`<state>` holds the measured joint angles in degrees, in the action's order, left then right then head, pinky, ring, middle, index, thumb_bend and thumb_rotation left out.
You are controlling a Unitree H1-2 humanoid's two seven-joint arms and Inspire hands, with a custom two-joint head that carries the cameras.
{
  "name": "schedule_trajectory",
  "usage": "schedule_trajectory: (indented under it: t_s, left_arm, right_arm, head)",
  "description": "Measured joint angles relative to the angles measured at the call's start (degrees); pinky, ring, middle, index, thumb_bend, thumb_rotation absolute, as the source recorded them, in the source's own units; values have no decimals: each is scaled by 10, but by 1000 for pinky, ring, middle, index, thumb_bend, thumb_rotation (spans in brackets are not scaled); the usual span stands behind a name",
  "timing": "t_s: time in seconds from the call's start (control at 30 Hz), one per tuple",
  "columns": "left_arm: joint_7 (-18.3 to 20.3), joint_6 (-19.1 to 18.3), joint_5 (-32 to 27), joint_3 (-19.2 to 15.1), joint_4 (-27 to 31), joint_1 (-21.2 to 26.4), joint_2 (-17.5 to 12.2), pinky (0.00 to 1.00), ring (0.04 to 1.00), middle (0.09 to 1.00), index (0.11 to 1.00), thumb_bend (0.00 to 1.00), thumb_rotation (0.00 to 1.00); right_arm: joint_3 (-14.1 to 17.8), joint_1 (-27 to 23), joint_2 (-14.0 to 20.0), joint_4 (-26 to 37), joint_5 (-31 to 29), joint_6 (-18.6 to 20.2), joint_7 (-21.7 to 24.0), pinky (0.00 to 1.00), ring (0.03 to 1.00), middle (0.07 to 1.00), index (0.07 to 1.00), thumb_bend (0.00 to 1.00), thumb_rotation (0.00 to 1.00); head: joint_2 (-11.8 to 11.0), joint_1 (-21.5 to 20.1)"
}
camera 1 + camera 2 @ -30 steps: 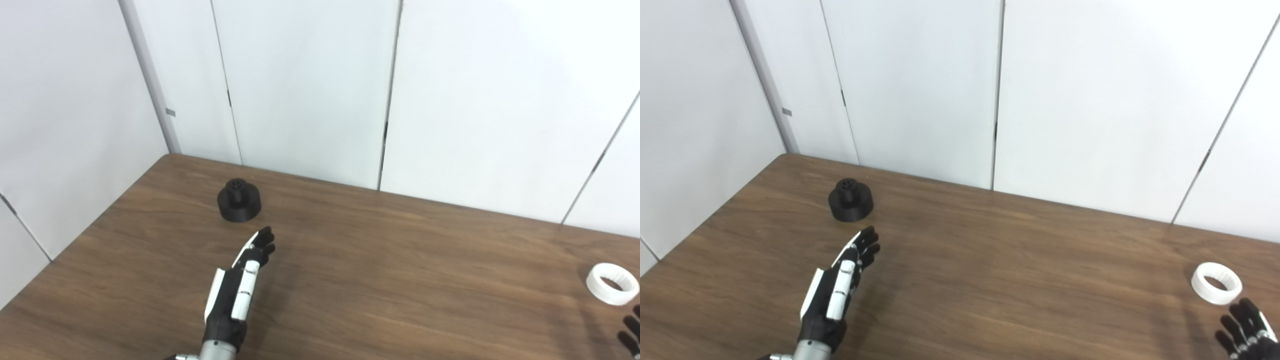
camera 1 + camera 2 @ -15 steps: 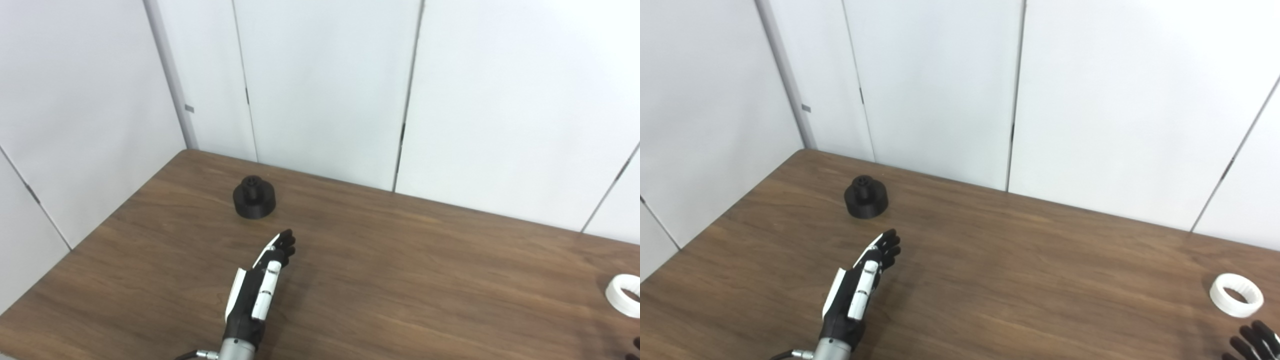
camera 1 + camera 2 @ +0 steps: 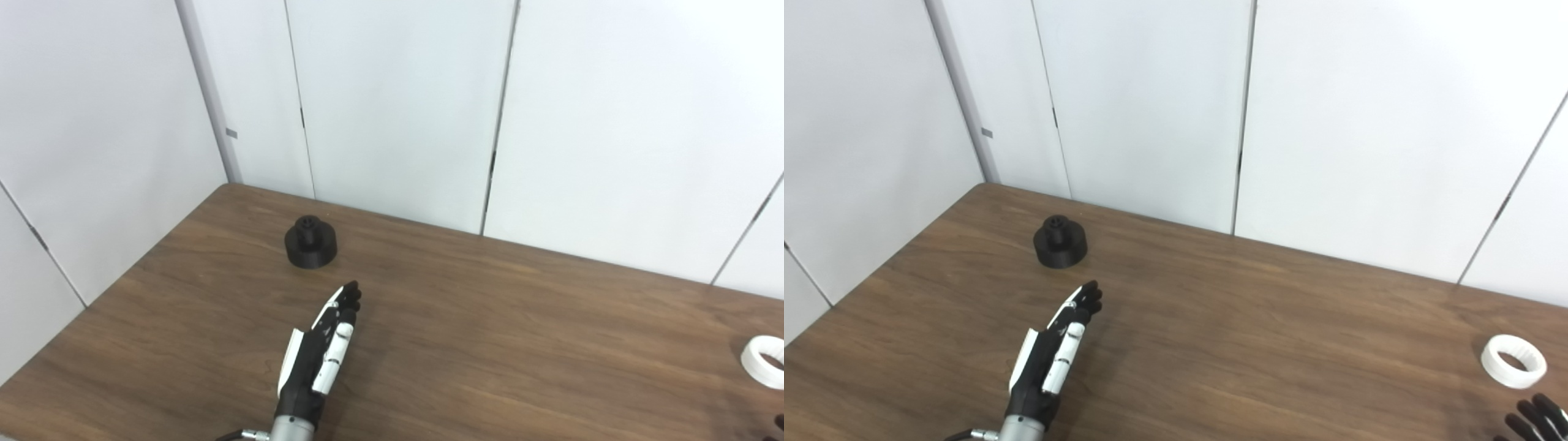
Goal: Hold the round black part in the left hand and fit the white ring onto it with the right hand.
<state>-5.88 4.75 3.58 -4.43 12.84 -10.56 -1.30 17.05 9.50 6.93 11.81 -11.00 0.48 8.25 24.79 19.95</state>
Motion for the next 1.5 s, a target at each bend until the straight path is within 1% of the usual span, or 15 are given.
schedule_trajectory:
  t_s: [0.1, 0.13, 0.2, 0.3, 0.37, 0.4, 0.6, 0.67, 0.73, 0.8, 0.9, 1.03, 1.13, 1.27, 1.5]
  left_arm:
    - [1, -6, -9, -2, 0, 0, 0, 928, 916, 922, 928, 587, 787]
    - [0, -13, -9, -4, 1, 0, -1, 916, 911, 918, 921, 601, 713]
    - [-1, -18, -3, -9, 6, 1, -2, 883, 903, 913, 915, 609, 662]
    - [-7, -22, 21, -24, 32, 1, -6, 827, 874, 895, 901, 646, 576]
    - [-13, -30, 49, -35, 54, 2, -9, 832, 865, 893, 906, 679, 535]
    - [-13, -41, 60, -39, 63, 2, -10, 866, 880, 900, 917, 704, 492]
    - [-13, -101, 144, -74, 100, 15, -33, 848, 888, 911, 904, 939, 297]
    - [-11, -131, 187, -80, 101, 18, -59, 835, 893, 917, 908, 989, 301]
    - [-9, -155, 217, -84, 101, 23, -83, 847, 916, 932, 906, 917, 350]
    - [-9, -167, 234, -87, 101, 32, -99, 866, 928, 939, 912, 882, 375]
    - [-9, -168, 259, -83, 87, 51, -117, 856, 932, 942, 912, 915, 397]
    - [-13, -168, 317, -71, 34, 77, -156, 874, 938, 933, 902, 996, 436]
    - [-17, -172, 351, -64, 6, 92, -177, 963, 958, 934, 903, 1000, 483]
    - [-22, -176, 389, -44, -52, 116, -207, 984, 967, 936, 901, 1000, 530]
    - [-5, -187, 401, -9, -163, 175, -257, 1000, 999, 960, 902, 1000, 589]
  right_arm:
    - [0, 0, 0, 0, 0, 0, 0, 701, 820, 839, 836, 500, 1000]
    - [0, 0, 0, 0, 0, 0, 0, 691, 811, 833, 830, 489, 1000]
    - [1, 0, 0, 0, -1, 0, 0, 687, 808, 829, 826, 485, 1000]
    - [3, 0, 0, 0, -6, 0, 0, 687, 817, 830, 827, 486, 1000]
    - [3, 0, 0, 0, -10, 0, 1, 674, 818, 832, 828, 502, 1000]
    - [3, 0, 0, 0, -11, 0, 1, 667, 819, 832, 827, 508, 1000]
    - [3, 3, 3, 0, -14, 2, 5, 668, 826, 836, 834, 517, 1000]
    - [3, 3, 4, 0, -14, 3, 5, 679, 828, 839, 840, 517, 1000]
    - [2, 3, 5, 0, -13, 3, 5, 671, 824, 838, 839, 527, 1000]
    - [2, 3, 7, 0, -12, 3, 5, 663, 817, 833, 836, 513, 1000]
    - [0, 3, 7, 0, -12, 3, 7, 630, 801, 817, 823, 502, 1000]
    - [0, 3, 8, 0, -11, 2, 7, 622, 803, 821, 820, 523, 1000]
    - [0, 6, 9, 0, -10, 2, 7, 614, 799, 819, 816, 518, 1000]
    - [0, 6, 9, 1, -10, 3, 6, 618, 794, 818, 817, 521, 1000]
    - [-3, 7, 9, 5, -10, 4, 4, 619, 780, 809, 810, 519, 1000]
  head:
    - [0, 3]
    - [-1, 10]
    - [-1, 17]
    - [0, 21]
    - [0, 22]
    - [0, 22]
    - [2, 31]
    - [2, 34]
    - [2, 34]
    - [3, 34]
    - [3, 31]
    - [6, 25]
    - [7, 22]
    - [10, 15]
    - [14, 5]
